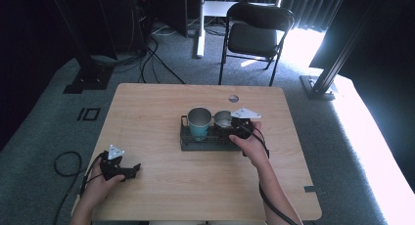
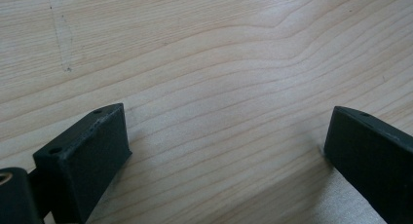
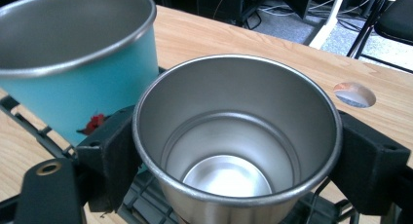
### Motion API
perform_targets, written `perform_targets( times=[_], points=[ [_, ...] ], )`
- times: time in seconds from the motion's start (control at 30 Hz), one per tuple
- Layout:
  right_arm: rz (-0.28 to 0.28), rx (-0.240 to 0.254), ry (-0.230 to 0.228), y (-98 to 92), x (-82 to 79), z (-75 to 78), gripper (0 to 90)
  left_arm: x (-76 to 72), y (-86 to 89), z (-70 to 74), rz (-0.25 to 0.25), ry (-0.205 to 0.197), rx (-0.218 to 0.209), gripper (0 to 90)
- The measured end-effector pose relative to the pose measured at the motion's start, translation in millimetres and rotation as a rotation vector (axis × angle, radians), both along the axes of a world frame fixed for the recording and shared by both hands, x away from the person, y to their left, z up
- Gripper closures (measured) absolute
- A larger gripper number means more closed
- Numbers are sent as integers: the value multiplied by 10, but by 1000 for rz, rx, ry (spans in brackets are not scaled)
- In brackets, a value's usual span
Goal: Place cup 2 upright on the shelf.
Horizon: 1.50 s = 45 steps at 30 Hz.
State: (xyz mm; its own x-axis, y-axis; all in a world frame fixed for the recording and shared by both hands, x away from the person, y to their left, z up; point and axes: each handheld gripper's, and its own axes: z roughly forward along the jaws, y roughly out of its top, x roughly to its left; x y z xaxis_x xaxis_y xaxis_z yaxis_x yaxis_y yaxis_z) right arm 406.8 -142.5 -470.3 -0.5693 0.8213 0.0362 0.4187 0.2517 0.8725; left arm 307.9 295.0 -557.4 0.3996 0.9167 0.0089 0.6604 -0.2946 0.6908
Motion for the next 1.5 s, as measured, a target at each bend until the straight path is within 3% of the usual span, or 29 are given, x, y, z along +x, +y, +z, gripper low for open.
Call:
perform_targets(
  times=[0.27, 0.63, 0.77, 1.1, 1.5],
  points=[
    [6, -4, 16, -6, -26, -68, 148, 0, 0, 0, 0, 0, 0, 32],
    [15, -20, 51, -20, -54, -39, 126, -3, -8, -1, -17, 0, -2, 32],
    [15, -2, 55, -55, -68, -38, 125, -3, -8, -1, -17, -1, -2, 32],
    [42, 2, 50, -177, -136, -42, 121, -2, -8, -1, -17, 0, -1, 32],
    [24, 18, 37, -332, -255, -11, 121, -3, -9, -1, -17, 0, -2, 32]
  ],
)
